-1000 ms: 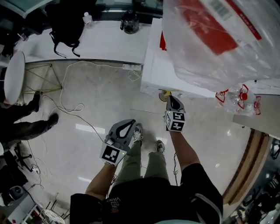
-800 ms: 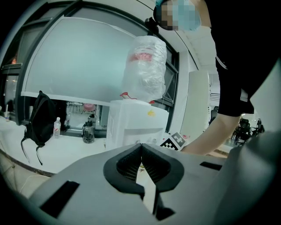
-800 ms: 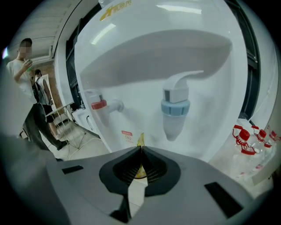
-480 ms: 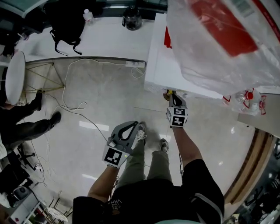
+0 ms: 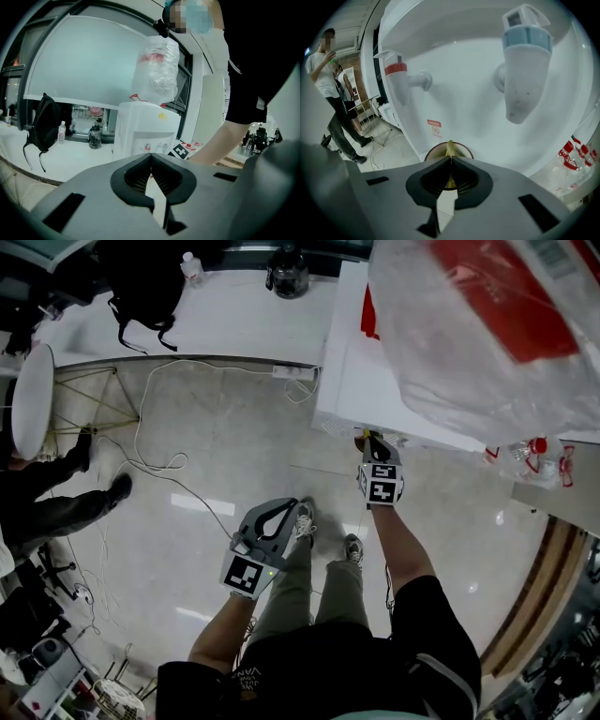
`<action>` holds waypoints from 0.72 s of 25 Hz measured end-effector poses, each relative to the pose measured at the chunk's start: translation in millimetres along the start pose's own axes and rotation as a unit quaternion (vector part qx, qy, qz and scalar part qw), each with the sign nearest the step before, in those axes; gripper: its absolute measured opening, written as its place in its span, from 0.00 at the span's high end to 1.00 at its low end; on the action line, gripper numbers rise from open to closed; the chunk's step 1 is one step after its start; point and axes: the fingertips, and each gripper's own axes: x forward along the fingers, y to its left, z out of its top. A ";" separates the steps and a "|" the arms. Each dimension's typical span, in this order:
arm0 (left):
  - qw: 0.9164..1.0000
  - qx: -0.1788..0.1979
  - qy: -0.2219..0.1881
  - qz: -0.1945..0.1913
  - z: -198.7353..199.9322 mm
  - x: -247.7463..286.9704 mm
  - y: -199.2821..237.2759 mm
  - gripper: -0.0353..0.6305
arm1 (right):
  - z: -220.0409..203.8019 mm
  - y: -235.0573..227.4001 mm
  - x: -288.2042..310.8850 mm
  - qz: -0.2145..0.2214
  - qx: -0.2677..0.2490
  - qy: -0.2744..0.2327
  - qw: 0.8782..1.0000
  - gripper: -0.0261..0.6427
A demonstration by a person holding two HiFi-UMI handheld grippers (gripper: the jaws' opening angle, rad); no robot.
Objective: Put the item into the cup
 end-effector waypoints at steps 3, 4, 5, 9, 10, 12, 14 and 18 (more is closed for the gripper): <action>1.000 0.000 0.001 0.002 -1.2 -2.6 0.6 0.92 | -1.5 -0.3 1.9 -0.001 0.002 0.004 1.000 0.89; 1.000 0.000 0.000 0.002 -1.0 -3.5 0.4 0.92 | -1.5 -0.1 2.0 0.000 0.004 0.004 1.000 0.89; 1.000 0.000 0.000 0.003 -0.5 -4.3 0.0 0.92 | -1.2 0.4 2.1 0.003 0.009 0.003 1.000 0.89; 1.000 0.000 -0.002 0.005 3.3 -7.3 -1.8 0.92 | 2.0 4.7 -1.6 0.016 0.033 -0.005 0.999 0.89; 1.000 0.000 -0.002 0.005 4.8 -7.9 -2.8 0.92 | 4.6 6.4 -4.1 0.019 0.032 -0.010 0.999 0.89; 1.000 0.002 -0.005 0.005 8.6 -8.6 -5.6 0.92 | 11.2 8.3 -10.9 0.025 0.031 -0.024 0.999 0.89; 1.000 0.005 -0.008 0.004 12.8 -9.0 -8.7 0.92 | 17.5 8.6 -18.0 0.029 0.028 -0.037 0.999 0.89; 1.000 0.006 -0.015 0.006 21.0 -12.4 -15.4 0.92 | 25.8 9.0 -34.5 0.031 0.029 -0.048 0.998 0.89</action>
